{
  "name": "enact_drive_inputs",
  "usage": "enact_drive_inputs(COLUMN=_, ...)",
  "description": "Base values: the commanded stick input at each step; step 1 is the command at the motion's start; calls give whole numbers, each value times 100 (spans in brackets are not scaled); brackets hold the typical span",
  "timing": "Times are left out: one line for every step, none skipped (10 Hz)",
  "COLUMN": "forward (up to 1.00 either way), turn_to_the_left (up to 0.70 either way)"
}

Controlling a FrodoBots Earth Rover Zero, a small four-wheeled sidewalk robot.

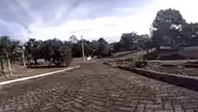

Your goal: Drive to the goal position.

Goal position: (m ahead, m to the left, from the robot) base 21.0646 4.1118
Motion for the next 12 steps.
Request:
enact_drive_inputs(forward=100, turn_to_the_left=0)
enact_drive_inputs(forward=100, turn_to_the_left=0)
enact_drive_inputs(forward=100, turn_to_the_left=0)
enact_drive_inputs(forward=100, turn_to_the_left=0)
enact_drive_inputs(forward=100, turn_to_the_left=0)
enact_drive_inputs(forward=100, turn_to_the_left=0)
enact_drive_inputs(forward=100, turn_to_the_left=0)
enact_drive_inputs(forward=100, turn_to_the_left=0)
enact_drive_inputs(forward=100, turn_to_the_left=0)
enact_drive_inputs(forward=100, turn_to_the_left=0)
enact_drive_inputs(forward=100, turn_to_the_left=0)
enact_drive_inputs(forward=100, turn_to_the_left=0)
